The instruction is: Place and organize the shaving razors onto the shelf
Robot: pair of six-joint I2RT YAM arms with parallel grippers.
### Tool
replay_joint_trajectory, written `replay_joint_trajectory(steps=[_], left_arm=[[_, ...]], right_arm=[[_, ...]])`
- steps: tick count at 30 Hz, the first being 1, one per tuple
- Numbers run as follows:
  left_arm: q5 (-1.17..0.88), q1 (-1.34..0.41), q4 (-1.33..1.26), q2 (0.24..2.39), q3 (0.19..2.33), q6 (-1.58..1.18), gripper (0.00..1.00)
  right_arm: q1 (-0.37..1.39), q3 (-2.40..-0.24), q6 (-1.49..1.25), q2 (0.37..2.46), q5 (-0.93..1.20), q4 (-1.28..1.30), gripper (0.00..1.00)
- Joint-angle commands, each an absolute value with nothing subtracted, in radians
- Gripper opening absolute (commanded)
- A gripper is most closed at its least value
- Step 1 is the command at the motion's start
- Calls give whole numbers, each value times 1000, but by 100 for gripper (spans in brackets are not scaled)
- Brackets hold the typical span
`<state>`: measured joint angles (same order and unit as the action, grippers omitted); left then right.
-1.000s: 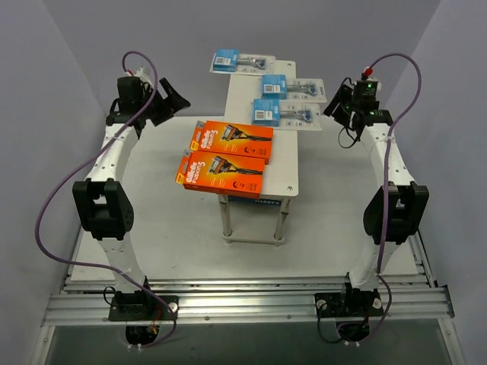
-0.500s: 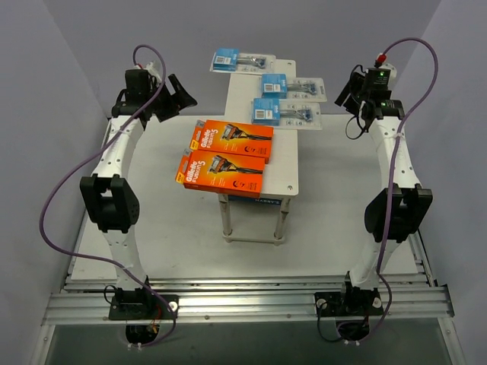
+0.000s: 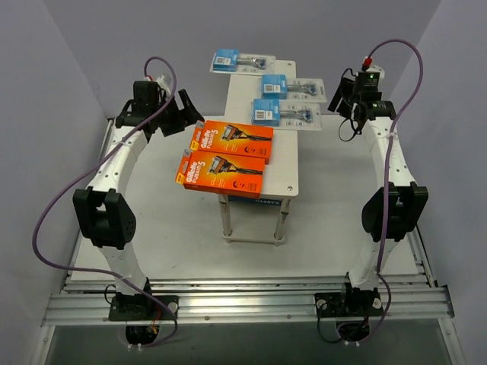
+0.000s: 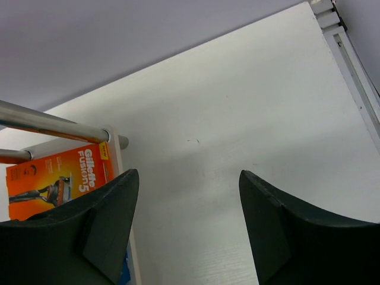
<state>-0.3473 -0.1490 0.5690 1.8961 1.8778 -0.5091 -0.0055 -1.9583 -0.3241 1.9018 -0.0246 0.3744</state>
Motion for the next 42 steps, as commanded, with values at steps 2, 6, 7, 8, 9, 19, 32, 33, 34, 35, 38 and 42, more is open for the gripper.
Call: replay_joint_trajectory(steps=[2, 6, 7, 8, 9, 19, 32, 33, 34, 35, 38, 42], left_arm=[[-305, -146, 606, 1766, 1856, -462, 94], [-264, -146, 701, 1723, 1864, -408, 94], [-244, -144, 719, 1715, 1864, -399, 94], [-235, -144, 751, 1697, 1861, -393, 94], [-229, -144, 765, 1687, 1858, -379, 94], [-295, -147, 827, 1560, 1757, -360, 94], [-241, -146, 942, 1355, 1635, -315, 94], [-241, -147, 954, 1345, 1635, -311, 94], [-239, -146, 963, 1336, 1635, -308, 94], [-239, -147, 979, 1313, 1632, -307, 94], [-247, -150, 999, 1272, 1614, -308, 94], [-253, -153, 1019, 1232, 1586, -307, 94]], right_arm=[[-9, -1928, -305, 1833, -57, 368, 64], [-9, -1907, -310, 1821, -49, 383, 64], [-11, -1899, -311, 1816, -54, 383, 64], [-14, -1891, -313, 1804, -54, 382, 64], [-15, -1885, -313, 1798, -52, 382, 64], [-37, -1870, -307, 1738, -37, 449, 65], [161, -1618, -314, 1496, -98, 531, 62], [178, -1608, -328, 1488, -106, 547, 62], [196, -1583, -334, 1465, -118, 557, 61], [201, -1569, -340, 1451, -126, 560, 61], [210, -1533, -353, 1395, -143, 587, 60], [221, -1519, -356, 1344, -144, 635, 59]])
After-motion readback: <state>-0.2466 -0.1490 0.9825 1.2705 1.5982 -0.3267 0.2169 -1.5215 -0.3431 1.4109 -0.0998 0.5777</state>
